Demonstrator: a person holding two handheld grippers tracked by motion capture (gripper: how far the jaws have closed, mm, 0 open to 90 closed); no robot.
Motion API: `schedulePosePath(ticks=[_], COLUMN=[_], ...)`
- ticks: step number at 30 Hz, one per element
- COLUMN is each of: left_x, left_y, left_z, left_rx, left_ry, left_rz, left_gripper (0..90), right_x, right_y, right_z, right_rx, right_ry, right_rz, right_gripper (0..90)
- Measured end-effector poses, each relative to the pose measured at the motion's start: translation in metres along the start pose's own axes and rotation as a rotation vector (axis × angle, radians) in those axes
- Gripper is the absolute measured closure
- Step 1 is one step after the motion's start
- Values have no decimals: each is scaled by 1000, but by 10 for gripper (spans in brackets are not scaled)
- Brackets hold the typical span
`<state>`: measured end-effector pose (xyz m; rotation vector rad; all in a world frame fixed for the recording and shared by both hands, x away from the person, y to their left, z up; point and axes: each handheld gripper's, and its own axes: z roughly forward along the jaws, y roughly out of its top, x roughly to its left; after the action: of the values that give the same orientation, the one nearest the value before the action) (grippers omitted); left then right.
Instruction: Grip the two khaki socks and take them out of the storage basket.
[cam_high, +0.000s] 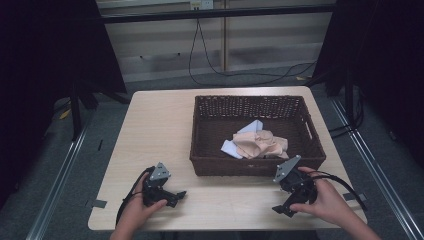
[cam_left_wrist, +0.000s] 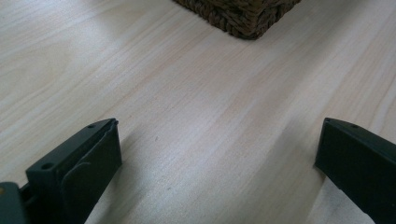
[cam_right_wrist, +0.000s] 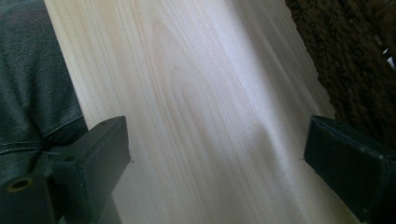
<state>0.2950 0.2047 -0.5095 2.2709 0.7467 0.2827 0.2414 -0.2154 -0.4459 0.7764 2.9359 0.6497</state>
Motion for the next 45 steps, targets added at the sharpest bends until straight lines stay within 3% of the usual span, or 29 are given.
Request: schedulePosePath(ticks=[10,22,29,37,45], left_x=[0,0,0,0,0], left_y=[0,0,0,0,0], left_z=[0,0,0,0,0], left_rx=[6,5,4,6,4], left_ry=[2,-1,-1,-1,-1], left_rz=[0,-2,-2,-1,-2], left_gripper=[0,0,0,0,0], right_x=[-1,-6,-8,-19,-41], right_y=[20,43,54,70,85], right_z=[-23,-58,-72,-89,-101], right_rx=[55,45,50,82,69], right_ry=[16,42,22,6,-21], right_rz=[5,10,9,3,53], right_gripper=[76,87,86,87,86])
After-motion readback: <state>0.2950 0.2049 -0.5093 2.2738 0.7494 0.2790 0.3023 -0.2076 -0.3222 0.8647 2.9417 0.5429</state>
